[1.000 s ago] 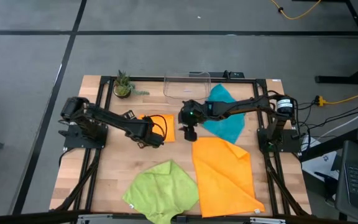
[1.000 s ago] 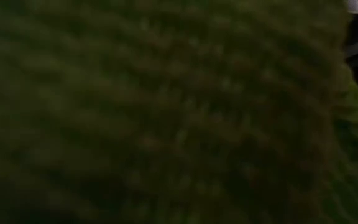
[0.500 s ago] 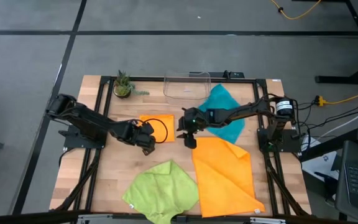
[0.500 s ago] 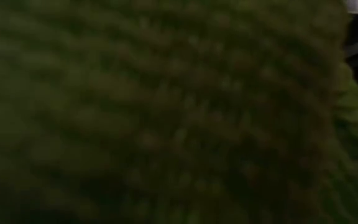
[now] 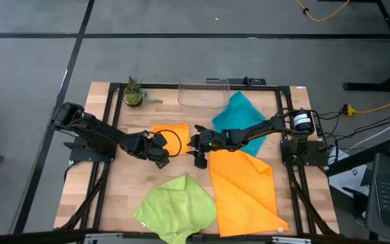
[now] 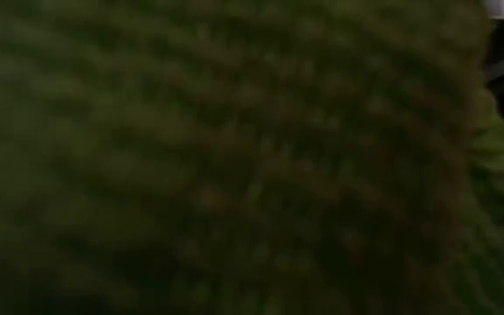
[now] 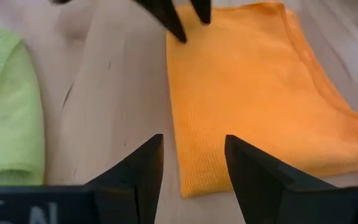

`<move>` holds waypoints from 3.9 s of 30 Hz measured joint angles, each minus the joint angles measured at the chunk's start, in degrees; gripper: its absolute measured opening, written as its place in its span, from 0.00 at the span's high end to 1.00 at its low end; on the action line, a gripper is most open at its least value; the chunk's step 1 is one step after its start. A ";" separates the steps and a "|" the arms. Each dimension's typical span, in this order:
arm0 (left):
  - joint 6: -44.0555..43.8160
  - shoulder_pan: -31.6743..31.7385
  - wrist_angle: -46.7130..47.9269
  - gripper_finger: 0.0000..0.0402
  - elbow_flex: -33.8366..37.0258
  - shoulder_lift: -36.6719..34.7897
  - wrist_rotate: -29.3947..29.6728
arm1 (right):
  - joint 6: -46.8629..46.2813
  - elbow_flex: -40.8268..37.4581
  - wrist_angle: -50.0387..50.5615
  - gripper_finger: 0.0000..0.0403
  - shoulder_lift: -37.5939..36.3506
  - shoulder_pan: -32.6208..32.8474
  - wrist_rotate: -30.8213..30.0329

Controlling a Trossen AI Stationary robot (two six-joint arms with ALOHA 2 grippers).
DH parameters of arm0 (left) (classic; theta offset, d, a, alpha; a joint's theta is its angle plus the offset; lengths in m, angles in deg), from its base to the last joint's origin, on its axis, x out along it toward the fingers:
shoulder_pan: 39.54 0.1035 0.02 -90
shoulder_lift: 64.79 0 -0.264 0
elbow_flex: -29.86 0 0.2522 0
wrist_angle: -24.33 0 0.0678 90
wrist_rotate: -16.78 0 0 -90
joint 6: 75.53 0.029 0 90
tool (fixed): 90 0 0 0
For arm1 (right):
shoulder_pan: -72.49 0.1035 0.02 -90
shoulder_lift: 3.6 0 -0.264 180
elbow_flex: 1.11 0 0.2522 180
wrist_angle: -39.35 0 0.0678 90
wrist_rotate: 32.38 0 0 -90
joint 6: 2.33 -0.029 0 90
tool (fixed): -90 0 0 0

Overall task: Fold microfiber towels
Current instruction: Fold the orange microfiber cloth

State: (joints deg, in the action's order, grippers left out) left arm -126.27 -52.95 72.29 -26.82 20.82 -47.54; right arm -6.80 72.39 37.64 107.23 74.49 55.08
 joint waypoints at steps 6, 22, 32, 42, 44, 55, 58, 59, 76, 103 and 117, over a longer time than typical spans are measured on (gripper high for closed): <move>0.01 -1.46 -3.79 0.65 0.08 0.15 0.19 | 0.33 0.00 0.00 0.57 0.00 0.02 0.02; -3.99 0.51 2.03 0.65 6.23 0.17 0.60 | 0.65 0.00 0.27 0.57 0.00 0.02 0.11; -4.53 2.21 8.88 0.65 1.50 0.26 7.96 | 1.79 0.00 0.27 0.57 0.00 0.02 0.15; -2.76 2.68 -12.90 0.65 -1.03 2.04 11.09 | 0.36 2.36 15.94 0.57 -6.92 0.00 2.62; -2.68 2.80 -15.74 0.65 -1.04 3.54 11.78 | -0.24 3.40 21.35 0.57 -9.40 0.00 2.62; -3.19 2.59 -21.14 0.65 -1.07 11.19 1.65 | -1.31 3.96 29.93 0.57 -14.73 0.04 2.19; -4.23 1.19 -20.90 0.65 -1.36 10.57 -4.31 | -1.31 3.94 31.28 0.57 -14.71 0.04 2.16; -4.76 0.58 -20.41 0.65 -1.38 10.34 -6.12 | -1.31 3.94 31.32 0.57 -14.69 0.04 2.16; -9.72 -5.34 5.41 0.65 -1.02 -2.98 -19.07 | 0.17 3.89 31.57 0.57 -14.60 0.06 1.99; -16.57 -1.89 13.28 0.65 -1.59 6.47 -14.71 | 0.46 3.85 31.00 0.57 -14.58 0.06 2.05; 21.28 7.29 6.26 0.71 -3.61 6.68 -13.27 | 0.66 3.85 31.00 0.57 -14.58 0.06 2.08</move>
State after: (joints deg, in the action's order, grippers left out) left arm -104.99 -45.66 78.56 -30.43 27.49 -60.81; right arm -6.14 76.24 68.64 92.65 74.55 57.15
